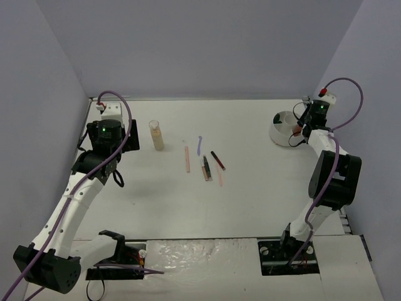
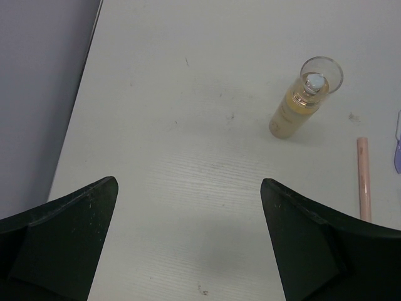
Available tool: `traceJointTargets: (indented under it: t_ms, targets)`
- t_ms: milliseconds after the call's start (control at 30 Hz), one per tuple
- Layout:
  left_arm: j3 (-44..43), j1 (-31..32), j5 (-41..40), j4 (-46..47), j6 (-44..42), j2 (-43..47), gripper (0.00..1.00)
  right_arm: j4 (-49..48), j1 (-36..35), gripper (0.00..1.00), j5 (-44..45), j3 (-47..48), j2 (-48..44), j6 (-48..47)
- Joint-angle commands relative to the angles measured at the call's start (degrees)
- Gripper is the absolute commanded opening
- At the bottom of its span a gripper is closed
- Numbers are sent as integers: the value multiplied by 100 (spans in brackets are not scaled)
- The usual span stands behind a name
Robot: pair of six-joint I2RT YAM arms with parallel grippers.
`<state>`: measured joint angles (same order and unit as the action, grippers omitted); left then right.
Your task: Organize the makeup
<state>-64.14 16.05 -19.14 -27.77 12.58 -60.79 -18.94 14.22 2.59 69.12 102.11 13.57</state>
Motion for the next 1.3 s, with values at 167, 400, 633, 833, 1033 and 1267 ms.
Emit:
traceJointTargets:
  t_ms: [167, 400, 633, 833, 1033, 1267]
  targets:
    - [-160, -137, 42, 254, 8, -62, 97, 30, 20, 32, -184, 497, -113, -15]
    - [-168, -301, 239, 227, 99, -63, 97, 620, -46, 53, -163, 652, -756, -48]
    - [-138, -446, 373, 250, 162, 6, 97, 1468, -1025, 62, -198, 521, -1665, -238]
    - [-116, -482, 437, 232, 182, 6, 97, 1876, -2671, 63, -197, 16, -1923, -151]
    - [-88, -489, 401, 264, 192, -4, 97, 1899, -3809, 63, -273, -506, -1567, 409]
    - [-75, -489, 349, 260, 180, -79, 97, 2052, -4991, 62, 106, -765, -827, 921]
